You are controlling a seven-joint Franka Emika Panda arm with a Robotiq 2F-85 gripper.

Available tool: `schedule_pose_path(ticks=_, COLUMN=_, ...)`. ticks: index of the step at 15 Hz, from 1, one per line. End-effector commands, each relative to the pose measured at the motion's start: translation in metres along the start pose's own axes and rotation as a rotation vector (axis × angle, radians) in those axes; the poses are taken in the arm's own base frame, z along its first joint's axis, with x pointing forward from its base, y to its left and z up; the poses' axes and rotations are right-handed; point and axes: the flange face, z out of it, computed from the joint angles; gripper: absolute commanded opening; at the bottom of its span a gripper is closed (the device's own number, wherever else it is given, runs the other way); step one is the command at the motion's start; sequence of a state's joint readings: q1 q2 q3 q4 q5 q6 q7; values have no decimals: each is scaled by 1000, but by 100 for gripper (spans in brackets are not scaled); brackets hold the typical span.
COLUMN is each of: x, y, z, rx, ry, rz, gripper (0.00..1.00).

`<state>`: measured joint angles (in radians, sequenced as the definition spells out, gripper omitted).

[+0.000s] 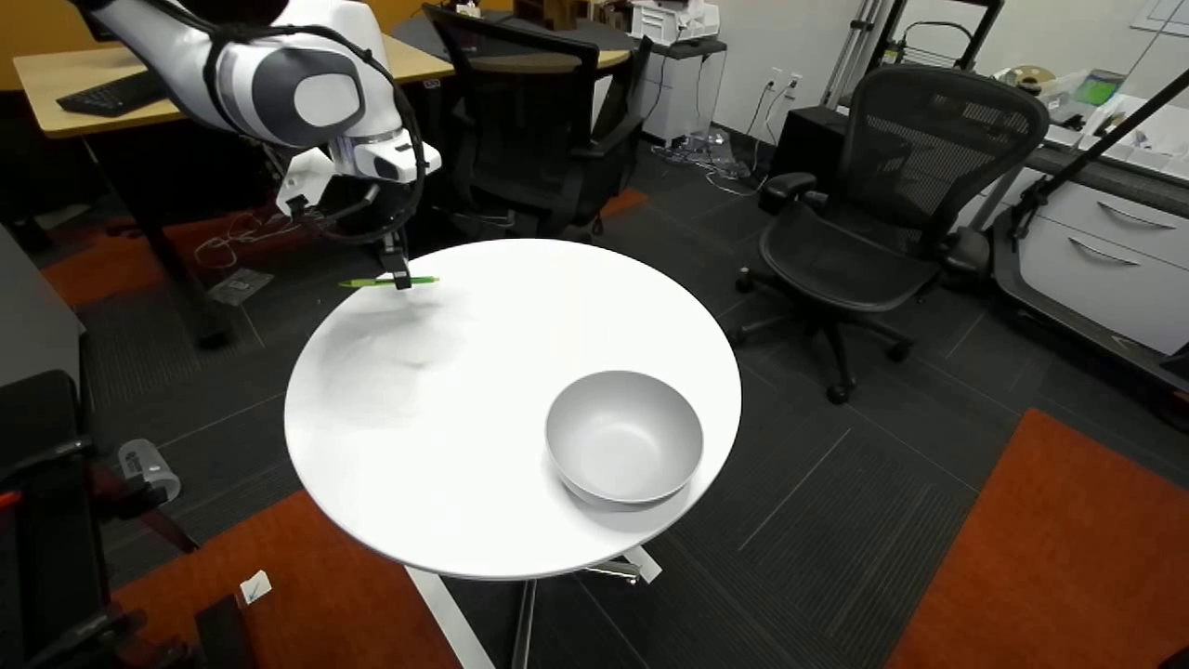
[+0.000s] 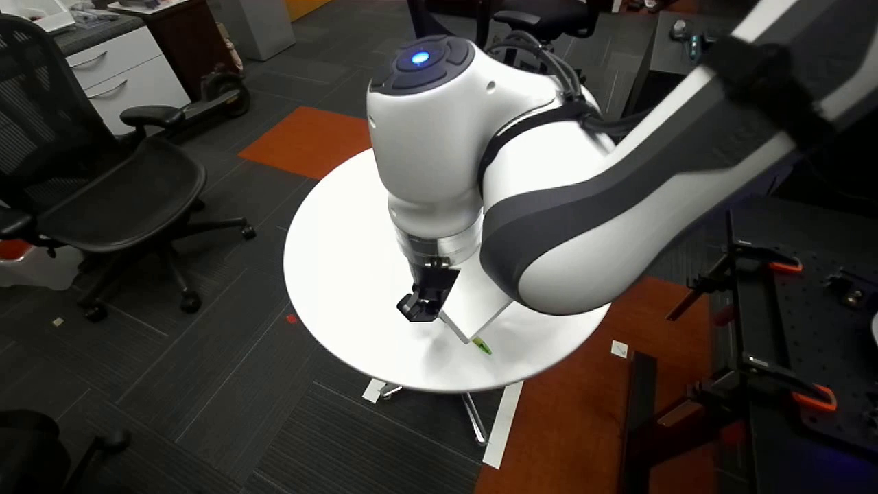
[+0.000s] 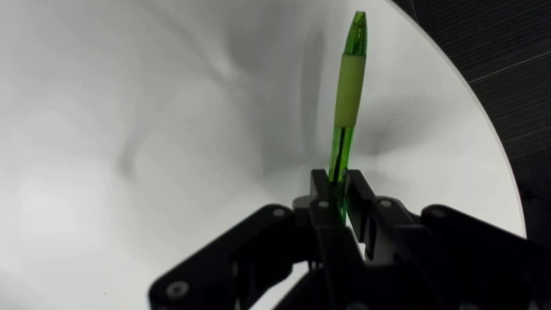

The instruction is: Pick up the pen from the bowl and put it on the table

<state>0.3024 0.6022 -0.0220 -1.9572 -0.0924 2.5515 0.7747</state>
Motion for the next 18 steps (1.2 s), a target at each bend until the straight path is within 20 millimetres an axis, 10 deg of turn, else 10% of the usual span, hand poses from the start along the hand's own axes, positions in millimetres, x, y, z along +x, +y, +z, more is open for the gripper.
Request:
schedule_pose_path(ticks=1, x=14, y=-7, z=2, rx=-10, ry=24, rz=1, gripper=40)
schedule_pose_path(ticks=9, x=44, y=28, z=-57, rx=22, ry=115, rz=62, gripper=98)
schedule_pose_path(ticks=18, x=65, y=35, z=-87, rx=58, ry=151, rz=89, gripper=100)
